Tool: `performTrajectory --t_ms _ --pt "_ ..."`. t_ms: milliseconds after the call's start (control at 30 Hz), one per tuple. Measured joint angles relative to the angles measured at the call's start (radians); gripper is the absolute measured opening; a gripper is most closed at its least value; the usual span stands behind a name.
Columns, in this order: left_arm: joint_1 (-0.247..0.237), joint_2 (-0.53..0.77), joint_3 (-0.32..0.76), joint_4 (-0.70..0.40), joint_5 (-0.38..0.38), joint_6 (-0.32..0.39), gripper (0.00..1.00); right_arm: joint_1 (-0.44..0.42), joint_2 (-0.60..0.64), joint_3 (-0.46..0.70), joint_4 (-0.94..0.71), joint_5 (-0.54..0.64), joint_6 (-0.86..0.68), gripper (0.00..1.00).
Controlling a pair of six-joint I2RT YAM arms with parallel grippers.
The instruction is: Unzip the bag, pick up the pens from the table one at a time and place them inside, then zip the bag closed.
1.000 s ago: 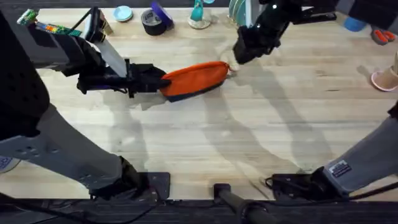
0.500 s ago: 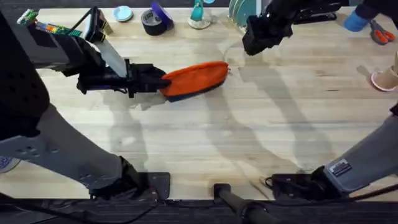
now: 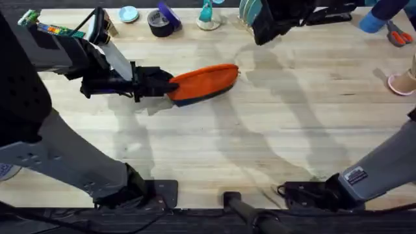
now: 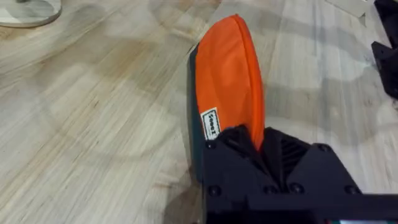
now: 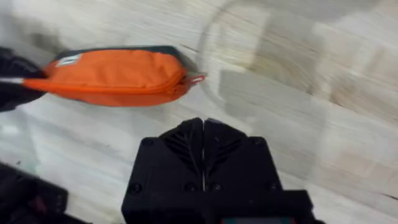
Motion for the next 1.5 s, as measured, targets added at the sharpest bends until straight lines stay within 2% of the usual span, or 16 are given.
performTrajectory --t_ms 67,133,167,333,367,533,600,633,767,800,867,1100,1233,1500 --pt "0.0 0.0 0.0 0.0 0.0 0.0 0.041 0.0 0.0 0.014 -0.008 -0.023 -0.011 0.048" --pt "0.0 0.0 0.0 0.0 0.0 0.0 0.041 0.001 0.0 0.023 -0.011 -0.038 -0.019 0.154" --pt "0.0 0.0 0.0 0.0 0.0 0.0 0.041 0.001 0.0 0.025 -0.012 -0.043 -0.021 0.262" --pt "0.0 0.0 0.0 0.0 0.0 0.0 0.041 0.001 0.0 0.026 -0.019 -0.055 -0.033 0.955" --pt "0.0 0.0 0.0 0.0 0.0 0.0 0.041 0.001 0.0 0.026 -0.019 -0.055 -0.035 0.983" --pt "0.0 0.0 0.0 0.0 0.0 0.0 0.041 0.001 0.0 0.026 -0.023 -0.062 -0.036 0.995" --pt "0.0 0.0 0.0 0.0 -0.002 0.0 0.129 0.001 0.0 0.026 -0.023 -0.062 -0.036 0.995" --pt "0.001 0.0 0.0 0.0 -0.004 0.0 0.229 0.001 0.0 0.026 -0.023 -0.062 -0.037 0.996" --pt "0.013 0.0 0.0 0.0 -0.008 -0.001 0.861 0.001 0.0 0.026 -0.024 -0.062 -0.044 0.996" --pt "0.015 0.0 0.0 0.0 -0.009 -0.004 0.958 0.001 0.0 0.026 -0.024 -0.062 -0.044 0.996" --pt "0.015 0.0 0.0 0.006 -0.01 -0.005 0.992 0.001 0.0 0.026 -0.024 -0.062 -0.045 0.996" --pt "0.015 0.0 0.004 -0.011 -0.009 -0.004 0.996 0.001 0.0 0.026 -0.024 -0.062 -0.051 0.996" --pt "0.015 0.0 0.058 -0.114 -0.009 -0.005 0.997 0.001 0.0 0.026 -0.024 -0.062 -0.051 0.996" --pt "0.015 0.0 0.293 -0.362 -0.046 -0.004 0.997 0.001 0.0 0.026 -0.024 -0.062 -0.055 0.995"
